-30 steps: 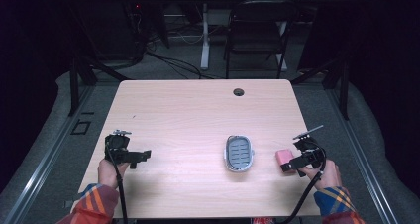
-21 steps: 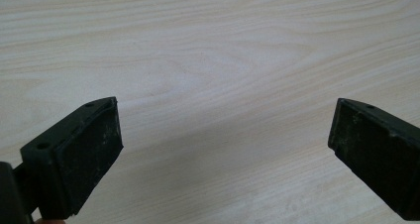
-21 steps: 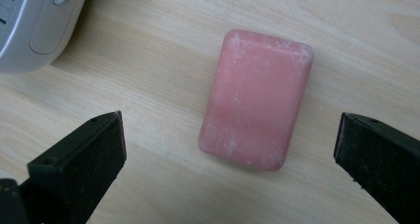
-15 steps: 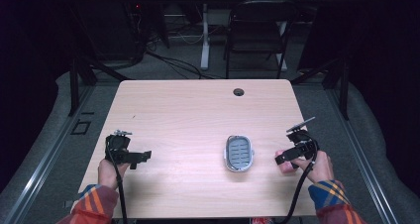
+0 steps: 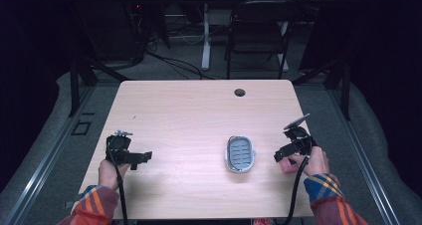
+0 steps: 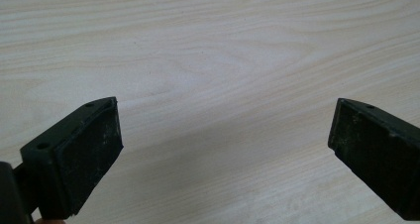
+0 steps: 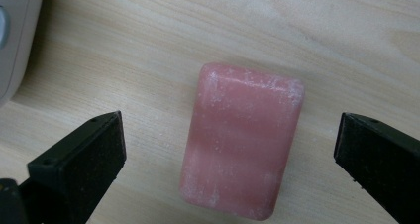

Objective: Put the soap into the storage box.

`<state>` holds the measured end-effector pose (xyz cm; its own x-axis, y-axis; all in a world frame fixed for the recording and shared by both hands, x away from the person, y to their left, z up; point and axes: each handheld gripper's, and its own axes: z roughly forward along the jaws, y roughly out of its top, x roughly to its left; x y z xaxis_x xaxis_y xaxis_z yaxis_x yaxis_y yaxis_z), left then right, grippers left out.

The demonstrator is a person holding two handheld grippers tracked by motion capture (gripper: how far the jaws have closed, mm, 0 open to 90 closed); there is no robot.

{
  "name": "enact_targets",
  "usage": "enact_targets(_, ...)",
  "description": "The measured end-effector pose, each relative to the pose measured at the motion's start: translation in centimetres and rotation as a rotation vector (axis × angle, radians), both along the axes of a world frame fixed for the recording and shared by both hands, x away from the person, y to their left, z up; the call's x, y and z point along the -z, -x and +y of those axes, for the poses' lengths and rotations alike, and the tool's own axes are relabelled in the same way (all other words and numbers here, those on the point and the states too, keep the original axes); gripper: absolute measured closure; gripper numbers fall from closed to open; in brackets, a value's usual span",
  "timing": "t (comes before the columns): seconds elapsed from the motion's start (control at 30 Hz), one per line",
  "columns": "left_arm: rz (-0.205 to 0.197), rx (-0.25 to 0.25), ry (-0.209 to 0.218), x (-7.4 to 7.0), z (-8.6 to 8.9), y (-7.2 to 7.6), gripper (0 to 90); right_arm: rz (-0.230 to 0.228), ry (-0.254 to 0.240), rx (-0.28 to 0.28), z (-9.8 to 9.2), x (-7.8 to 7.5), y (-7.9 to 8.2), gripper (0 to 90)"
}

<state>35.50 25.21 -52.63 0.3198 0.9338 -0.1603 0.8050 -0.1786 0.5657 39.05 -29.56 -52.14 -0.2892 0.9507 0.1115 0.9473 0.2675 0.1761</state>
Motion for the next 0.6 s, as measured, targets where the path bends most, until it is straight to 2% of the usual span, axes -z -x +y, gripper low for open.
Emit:
enact_targets(0.1, 0.001, -0.002, 0.000, 0.0, 0.0, 0.0, 0.2, -0.004, -0.005, 0.012, 0.0, 0.3, -0.1, 0.0)
enact_targets(0.17, 0.002, 0.000, 0.001, 0.0, 0.0, 0.0, 0.3, 0.016, 0.009, -0.001, 0.0, 0.4, -0.3, 0.4)
enact_targets(0.2, 0.003, 0.000, 0.002, 0.0, 0.0, 0.0, 0.2, -0.005, -0.009, 0.019, 0.1, 0.6, -0.3, 1.3)
enact_targets(0.23, 0.002, -0.001, 0.003, 0.0, -0.1, 0.0, 0.2, 0.011, 0.013, 0.007, 0.1, 0.5, -0.4, 2.5)
enact_targets(0.27, 0.002, -0.001, 0.003, 0.0, -0.1, 0.0, 0.2, 0.011, 0.013, 0.007, 0.1, 0.5, -0.4, 2.5)
enact_targets(0.37, 0.004, 0.002, 0.001, 0.0, -0.1, 0.0, 0.3, 0.028, 0.020, 0.002, 0.1, 0.8, -0.5, 12.0)
enact_targets(0.47, 0.003, 0.002, 0.001, 0.1, -0.1, 0.0, 0.3, 0.020, 0.024, 0.013, 0.2, 1.1, -0.5, 14.2)
enact_targets(0.53, 0.006, 0.007, -0.002, 0.0, -0.1, 0.0, 0.3, 0.048, 0.040, -0.005, 0.2, 1.0, -0.6, 15.0)
enact_targets(0.6, 0.006, 0.007, -0.003, 0.0, -0.1, 0.0, 0.3, 0.031, 0.040, 0.017, 0.3, 1.2, -0.5, 16.4)
